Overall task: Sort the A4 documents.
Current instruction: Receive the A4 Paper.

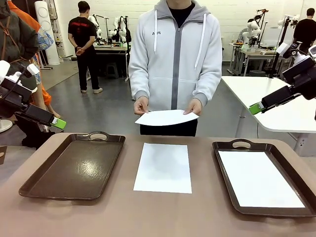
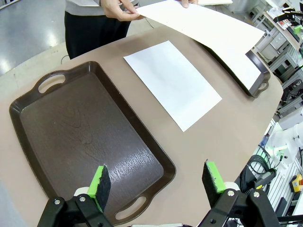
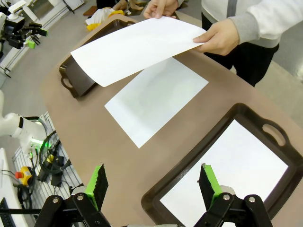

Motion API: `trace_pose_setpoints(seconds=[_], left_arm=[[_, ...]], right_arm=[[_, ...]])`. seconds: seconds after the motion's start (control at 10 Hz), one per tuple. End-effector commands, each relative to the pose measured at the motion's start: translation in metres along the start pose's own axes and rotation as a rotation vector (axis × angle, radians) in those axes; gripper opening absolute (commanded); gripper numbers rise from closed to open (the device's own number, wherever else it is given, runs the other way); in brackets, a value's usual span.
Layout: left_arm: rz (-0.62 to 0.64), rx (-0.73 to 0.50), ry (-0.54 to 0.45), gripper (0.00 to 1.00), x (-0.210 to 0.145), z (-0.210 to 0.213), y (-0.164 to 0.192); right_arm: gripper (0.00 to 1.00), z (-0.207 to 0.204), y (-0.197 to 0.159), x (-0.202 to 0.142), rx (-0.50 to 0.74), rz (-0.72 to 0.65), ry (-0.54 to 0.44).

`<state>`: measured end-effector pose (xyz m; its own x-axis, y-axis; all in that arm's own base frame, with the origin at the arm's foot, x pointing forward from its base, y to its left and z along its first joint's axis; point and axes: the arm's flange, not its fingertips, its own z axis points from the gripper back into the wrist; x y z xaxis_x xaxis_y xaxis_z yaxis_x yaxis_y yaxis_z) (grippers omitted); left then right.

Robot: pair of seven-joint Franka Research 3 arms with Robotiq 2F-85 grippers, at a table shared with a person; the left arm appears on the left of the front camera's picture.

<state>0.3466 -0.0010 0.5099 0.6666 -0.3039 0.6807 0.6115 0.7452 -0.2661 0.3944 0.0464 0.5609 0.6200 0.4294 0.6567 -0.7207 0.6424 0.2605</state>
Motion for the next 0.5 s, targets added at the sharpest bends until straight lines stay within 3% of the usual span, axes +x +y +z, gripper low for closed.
trace_pose_setpoints(seconds=[0.0, 0.4], left_arm=[[-0.015, -0.018, -0.013, 1.00, -0.0004, -0.0019, 0.0027], [-0.015, -0.018, -0.013, 1.00, -0.0004, -0.0019, 0.0027]], right_arm=[[1.00, -0.0005, 0.0002, 0.0001, 0.001, 0.000, 0.000], [1.00, -0.0005, 0.0002, 0.0001, 0.001, 0.000, 0.000]])
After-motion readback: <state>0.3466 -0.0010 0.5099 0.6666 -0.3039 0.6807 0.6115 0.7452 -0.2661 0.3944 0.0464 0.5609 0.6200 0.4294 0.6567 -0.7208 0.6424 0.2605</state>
